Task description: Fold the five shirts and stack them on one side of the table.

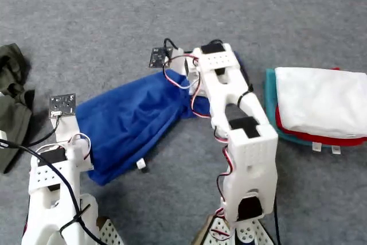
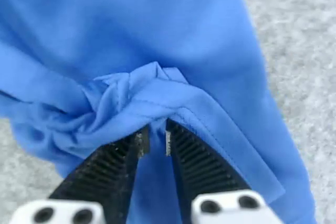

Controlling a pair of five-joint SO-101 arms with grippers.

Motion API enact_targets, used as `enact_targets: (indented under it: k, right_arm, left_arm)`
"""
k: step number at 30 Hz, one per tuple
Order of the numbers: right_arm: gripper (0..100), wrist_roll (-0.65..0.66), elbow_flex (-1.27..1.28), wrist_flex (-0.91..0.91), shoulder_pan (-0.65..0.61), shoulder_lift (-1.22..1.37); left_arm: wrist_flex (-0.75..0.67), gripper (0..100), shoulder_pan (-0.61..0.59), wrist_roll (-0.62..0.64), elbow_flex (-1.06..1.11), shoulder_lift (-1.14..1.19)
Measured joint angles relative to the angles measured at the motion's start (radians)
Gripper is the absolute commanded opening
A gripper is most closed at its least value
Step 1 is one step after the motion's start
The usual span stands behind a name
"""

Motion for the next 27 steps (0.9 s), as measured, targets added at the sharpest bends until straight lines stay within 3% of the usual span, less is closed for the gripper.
enact_targets:
  k: [9, 15, 21, 27]
  right_arm:
    - [7.8, -0.017, -0.336, 0.385, 0.000, -0.046]
    - [7.9, -0.025, -0.316, 0.339, 0.000, -0.015]
    - [7.8, -0.100, -0.319, 0.233, -0.021, 0.206]
    - [7.7, -0.120, -0.488, 0.376, -0.034, 0.267]
  left_arm:
    - [0.066, 2, 0.006, -0.021, -0.012, 0.000]
    - [0.078, 2, 0.006, -0.041, -0.012, 0.000]
    - [0.087, 2, 0.006, -0.041, -0.012, 0.000]
    - [0.095, 2, 0.006, -0.060, -0.012, 0.000]
